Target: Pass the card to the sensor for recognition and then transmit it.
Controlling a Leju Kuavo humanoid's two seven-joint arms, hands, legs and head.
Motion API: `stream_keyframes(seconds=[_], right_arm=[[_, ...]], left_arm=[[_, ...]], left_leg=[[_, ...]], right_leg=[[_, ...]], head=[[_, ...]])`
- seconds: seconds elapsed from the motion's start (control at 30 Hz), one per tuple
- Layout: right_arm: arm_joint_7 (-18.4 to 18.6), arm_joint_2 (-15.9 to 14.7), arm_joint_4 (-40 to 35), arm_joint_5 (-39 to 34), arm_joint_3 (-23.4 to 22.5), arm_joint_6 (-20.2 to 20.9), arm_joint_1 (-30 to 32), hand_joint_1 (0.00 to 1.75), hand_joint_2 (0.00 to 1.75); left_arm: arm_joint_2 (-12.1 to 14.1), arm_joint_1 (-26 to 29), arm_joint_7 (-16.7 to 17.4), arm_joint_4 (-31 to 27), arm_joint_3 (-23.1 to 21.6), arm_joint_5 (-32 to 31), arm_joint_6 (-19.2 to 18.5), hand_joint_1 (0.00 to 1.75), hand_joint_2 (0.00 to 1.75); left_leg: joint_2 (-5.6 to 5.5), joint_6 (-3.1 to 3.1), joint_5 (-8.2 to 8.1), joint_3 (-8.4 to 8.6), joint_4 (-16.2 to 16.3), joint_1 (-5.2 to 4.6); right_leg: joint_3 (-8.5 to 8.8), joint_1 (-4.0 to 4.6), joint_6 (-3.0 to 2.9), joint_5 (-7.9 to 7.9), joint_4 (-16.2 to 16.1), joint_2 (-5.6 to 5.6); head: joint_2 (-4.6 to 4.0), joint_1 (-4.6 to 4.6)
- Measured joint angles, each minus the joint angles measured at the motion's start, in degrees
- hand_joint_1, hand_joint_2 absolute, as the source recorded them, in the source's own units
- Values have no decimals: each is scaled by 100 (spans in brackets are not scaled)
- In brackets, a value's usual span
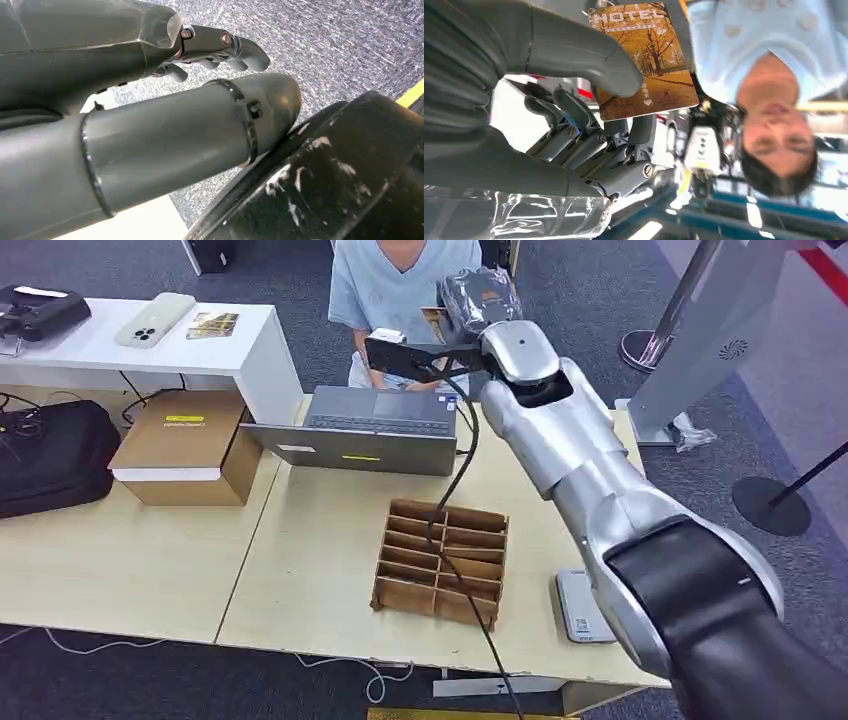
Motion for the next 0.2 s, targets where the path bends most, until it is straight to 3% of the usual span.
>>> stream_keyframes(seconds=[0.2], right_arm=[[13,0,370,-112,-155,7,-89,175,175]], left_arm=[[2,0,-9,-2,-2,-2,-17,0,0]], left_leg=[[0,0,0,1,0,0]], right_leg=[[0,0,0,0,0,0]], head=[[0,0]])
